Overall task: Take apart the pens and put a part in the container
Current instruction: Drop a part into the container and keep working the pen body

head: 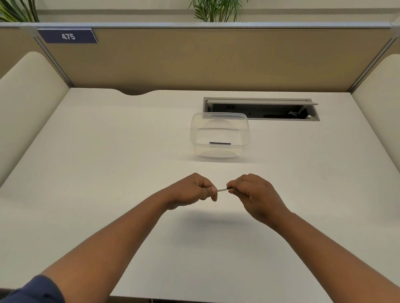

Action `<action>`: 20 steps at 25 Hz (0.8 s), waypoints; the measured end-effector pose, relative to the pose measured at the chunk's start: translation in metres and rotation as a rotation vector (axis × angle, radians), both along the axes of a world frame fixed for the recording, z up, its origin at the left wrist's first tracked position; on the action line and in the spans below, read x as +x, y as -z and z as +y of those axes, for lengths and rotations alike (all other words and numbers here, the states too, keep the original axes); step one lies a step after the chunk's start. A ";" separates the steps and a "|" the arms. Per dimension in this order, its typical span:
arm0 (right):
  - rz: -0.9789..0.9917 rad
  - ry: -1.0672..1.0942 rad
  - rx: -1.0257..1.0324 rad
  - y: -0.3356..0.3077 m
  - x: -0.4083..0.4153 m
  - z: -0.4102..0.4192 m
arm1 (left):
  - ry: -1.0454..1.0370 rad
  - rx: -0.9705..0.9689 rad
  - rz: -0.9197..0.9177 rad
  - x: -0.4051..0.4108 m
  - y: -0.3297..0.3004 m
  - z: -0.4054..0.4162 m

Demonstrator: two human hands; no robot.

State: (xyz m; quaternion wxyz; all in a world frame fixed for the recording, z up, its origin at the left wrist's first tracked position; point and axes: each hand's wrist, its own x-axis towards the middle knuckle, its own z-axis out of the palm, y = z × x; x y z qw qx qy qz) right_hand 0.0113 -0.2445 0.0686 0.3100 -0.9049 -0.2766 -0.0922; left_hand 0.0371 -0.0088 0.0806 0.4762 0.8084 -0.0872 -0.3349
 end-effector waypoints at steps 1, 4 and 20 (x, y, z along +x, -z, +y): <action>-0.103 -0.035 -0.073 0.000 0.002 -0.003 | 0.019 -0.005 0.031 0.001 -0.002 0.000; -0.248 -0.099 -0.151 0.000 0.005 -0.008 | 0.066 -0.021 0.118 0.004 -0.008 0.001; 1.218 0.372 0.371 -0.021 0.006 0.013 | 0.127 0.502 -0.421 -0.008 -0.005 -0.021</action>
